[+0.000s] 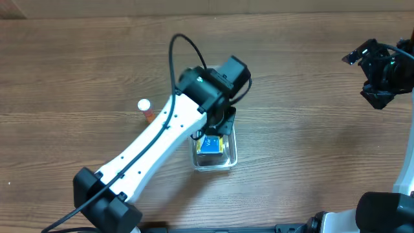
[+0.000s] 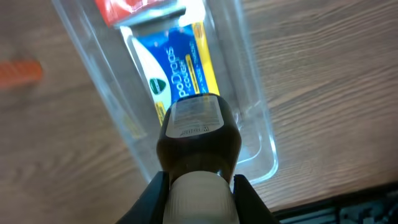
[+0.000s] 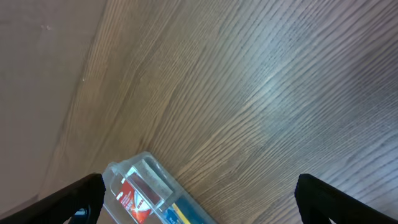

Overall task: Pack container
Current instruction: 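Lift the brown bottle and carry it right over the container, then lower the bottle into the container's near end and release it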

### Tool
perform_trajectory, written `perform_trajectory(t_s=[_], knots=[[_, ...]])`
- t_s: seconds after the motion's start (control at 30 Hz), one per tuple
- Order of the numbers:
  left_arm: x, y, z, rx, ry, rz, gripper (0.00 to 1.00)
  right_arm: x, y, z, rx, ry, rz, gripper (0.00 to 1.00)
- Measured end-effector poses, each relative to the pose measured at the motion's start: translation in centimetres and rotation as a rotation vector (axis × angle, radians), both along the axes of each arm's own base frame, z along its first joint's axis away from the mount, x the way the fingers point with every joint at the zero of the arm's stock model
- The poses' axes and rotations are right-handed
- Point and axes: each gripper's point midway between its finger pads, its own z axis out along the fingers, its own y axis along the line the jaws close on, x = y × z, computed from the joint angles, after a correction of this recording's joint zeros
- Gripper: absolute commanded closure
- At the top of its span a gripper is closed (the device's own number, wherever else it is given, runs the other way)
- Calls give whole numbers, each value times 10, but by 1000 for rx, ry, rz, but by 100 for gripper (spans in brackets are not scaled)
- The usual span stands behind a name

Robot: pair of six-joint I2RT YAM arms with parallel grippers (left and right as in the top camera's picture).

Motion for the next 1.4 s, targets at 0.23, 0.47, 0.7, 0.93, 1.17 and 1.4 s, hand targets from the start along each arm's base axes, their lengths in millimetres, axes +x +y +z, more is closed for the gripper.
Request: perform_trajectory(t_s=[0.23, 0.47, 0.7, 0.93, 1.17, 1.4], knots=[[-37, -19, -27, 35, 64, 24, 91, 0, 0, 0, 0, 0, 0, 0], [-58, -33, -35, 64, 45, 9, 90, 0, 0, 0, 0, 0, -1, 0], [-57, -28, -58, 88, 42, 62, 86, 0, 0, 0, 0, 0, 0, 0], [-54, -23, -77, 90, 45, 90, 85, 0, 0, 0, 0, 0, 0, 0], [-34, -16, -86, 64, 20, 133, 82, 0, 0, 0, 0, 0, 0, 0], [-19, -24, -85, 8, -9, 122, 77, 0, 0, 0, 0, 0, 0, 0]])
